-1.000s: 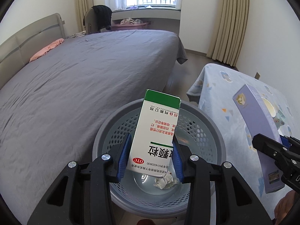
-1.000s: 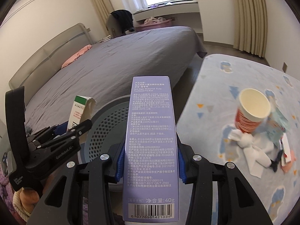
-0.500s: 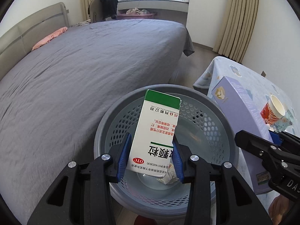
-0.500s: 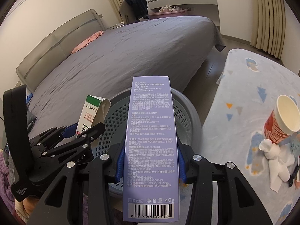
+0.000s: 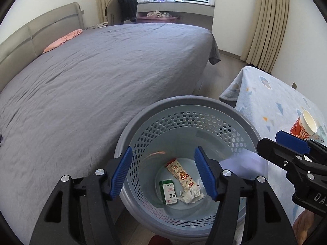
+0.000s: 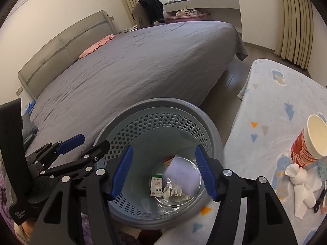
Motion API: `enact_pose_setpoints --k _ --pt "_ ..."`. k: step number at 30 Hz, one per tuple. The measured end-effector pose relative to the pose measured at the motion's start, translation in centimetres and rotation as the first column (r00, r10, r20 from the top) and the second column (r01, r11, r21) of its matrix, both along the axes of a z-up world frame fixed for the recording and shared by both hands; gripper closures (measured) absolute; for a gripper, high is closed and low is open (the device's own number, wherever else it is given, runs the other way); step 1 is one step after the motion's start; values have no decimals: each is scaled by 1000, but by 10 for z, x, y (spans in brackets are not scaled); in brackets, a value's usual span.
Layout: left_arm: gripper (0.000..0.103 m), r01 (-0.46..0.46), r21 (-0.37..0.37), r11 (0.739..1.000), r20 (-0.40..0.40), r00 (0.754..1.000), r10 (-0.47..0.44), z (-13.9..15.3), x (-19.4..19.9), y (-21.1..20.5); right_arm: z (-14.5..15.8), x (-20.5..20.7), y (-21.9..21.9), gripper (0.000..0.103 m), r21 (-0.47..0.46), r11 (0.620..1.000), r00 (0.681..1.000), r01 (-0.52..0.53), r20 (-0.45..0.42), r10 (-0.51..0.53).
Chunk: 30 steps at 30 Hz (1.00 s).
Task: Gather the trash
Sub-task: 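Open both grippers to drop the medicine box and lavender box into the wastebasket, then move both open grippers back over the table toward the tissue and pink pig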
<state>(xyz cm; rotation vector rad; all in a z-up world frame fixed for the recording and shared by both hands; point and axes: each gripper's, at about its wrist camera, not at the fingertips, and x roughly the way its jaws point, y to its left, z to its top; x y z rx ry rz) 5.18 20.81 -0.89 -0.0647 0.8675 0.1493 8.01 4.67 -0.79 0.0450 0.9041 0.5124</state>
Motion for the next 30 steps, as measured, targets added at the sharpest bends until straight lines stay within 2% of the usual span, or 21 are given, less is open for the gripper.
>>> enact_pose_setpoints --k 4,15,19,30 --pt "34 -4 5 1000 12 1000 4 2 -1 0 0 -2 1 42 -10 1000 1000 2 6 -2" --pt "30 -18 21 1000 21 1000 18 3 -4 2 2 -6 -1 42 -17 1000 1000 17 8 -17" --pt "24 -23 19 1000 32 999 23 5 -6 3 6 -12 -1 42 -19 1000 1000 25 20 -24" --pt "20 -15 18 1000 72 997 13 15 -18 2 18 -33 -20 40 -29 997 997 71 40 -70"
